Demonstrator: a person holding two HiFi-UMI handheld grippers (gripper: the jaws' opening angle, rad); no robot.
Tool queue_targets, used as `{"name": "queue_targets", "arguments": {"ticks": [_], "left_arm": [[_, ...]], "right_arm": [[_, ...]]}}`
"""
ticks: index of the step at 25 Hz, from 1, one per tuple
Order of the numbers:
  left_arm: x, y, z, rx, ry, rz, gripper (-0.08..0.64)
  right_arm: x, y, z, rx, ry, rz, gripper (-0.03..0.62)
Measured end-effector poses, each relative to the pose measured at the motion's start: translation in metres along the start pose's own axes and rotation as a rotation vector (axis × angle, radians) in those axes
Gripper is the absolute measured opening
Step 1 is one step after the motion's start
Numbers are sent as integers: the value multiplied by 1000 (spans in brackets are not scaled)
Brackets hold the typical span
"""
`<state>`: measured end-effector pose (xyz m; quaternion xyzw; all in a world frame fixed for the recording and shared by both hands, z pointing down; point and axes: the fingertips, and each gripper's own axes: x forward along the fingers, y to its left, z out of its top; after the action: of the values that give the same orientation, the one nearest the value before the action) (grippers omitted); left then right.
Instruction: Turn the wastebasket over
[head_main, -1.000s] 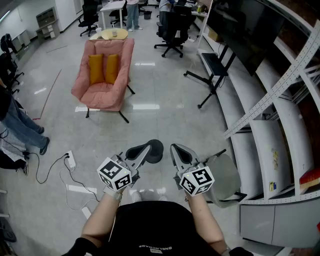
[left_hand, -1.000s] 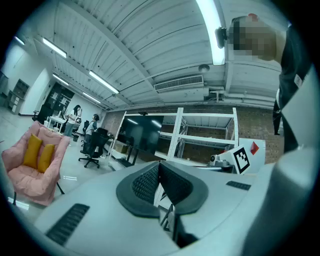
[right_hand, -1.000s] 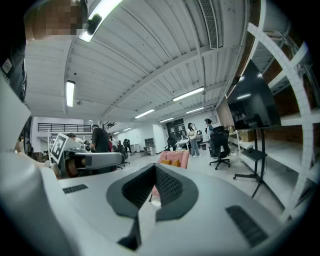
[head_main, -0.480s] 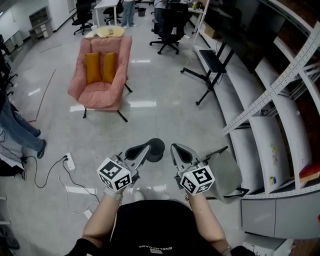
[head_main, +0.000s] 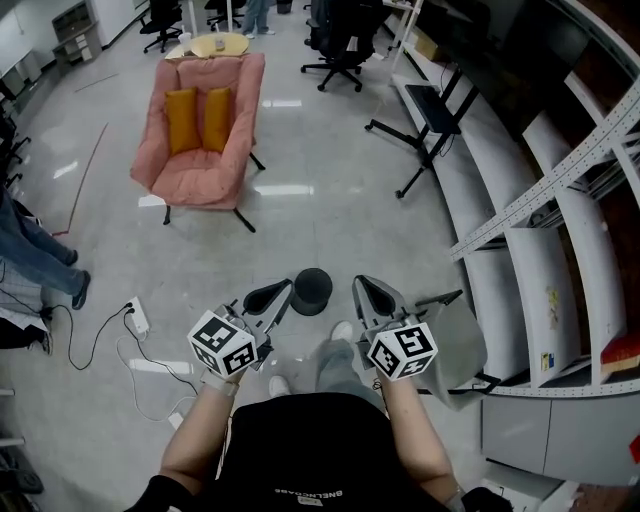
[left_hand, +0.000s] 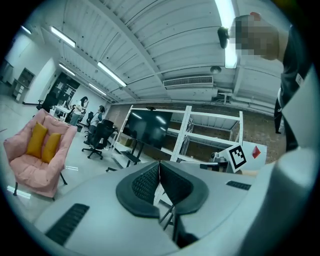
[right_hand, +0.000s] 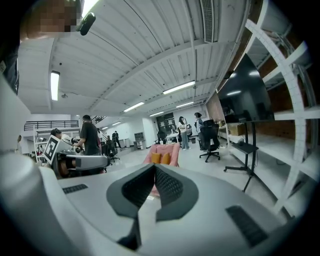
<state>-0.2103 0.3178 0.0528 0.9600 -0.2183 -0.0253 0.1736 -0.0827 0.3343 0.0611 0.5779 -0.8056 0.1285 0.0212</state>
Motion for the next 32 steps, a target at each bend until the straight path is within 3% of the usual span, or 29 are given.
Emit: {"name": "queue_targets", "arguments": {"ticks": [8,15,19,32], "left_arm": [[79,50,10,3,13,105,15],[160,75,25,11,-9,254,15],[189,79,22,3,1,299,15],[203,98,-21,-64,85,393,17]], "right_arm": [[62,-83,14,23,10,81,11],[104,-160,33,53,36,192,11],[115,-190,32,65,57,230,11],[132,-231,-4,126,126,245,12]]}}
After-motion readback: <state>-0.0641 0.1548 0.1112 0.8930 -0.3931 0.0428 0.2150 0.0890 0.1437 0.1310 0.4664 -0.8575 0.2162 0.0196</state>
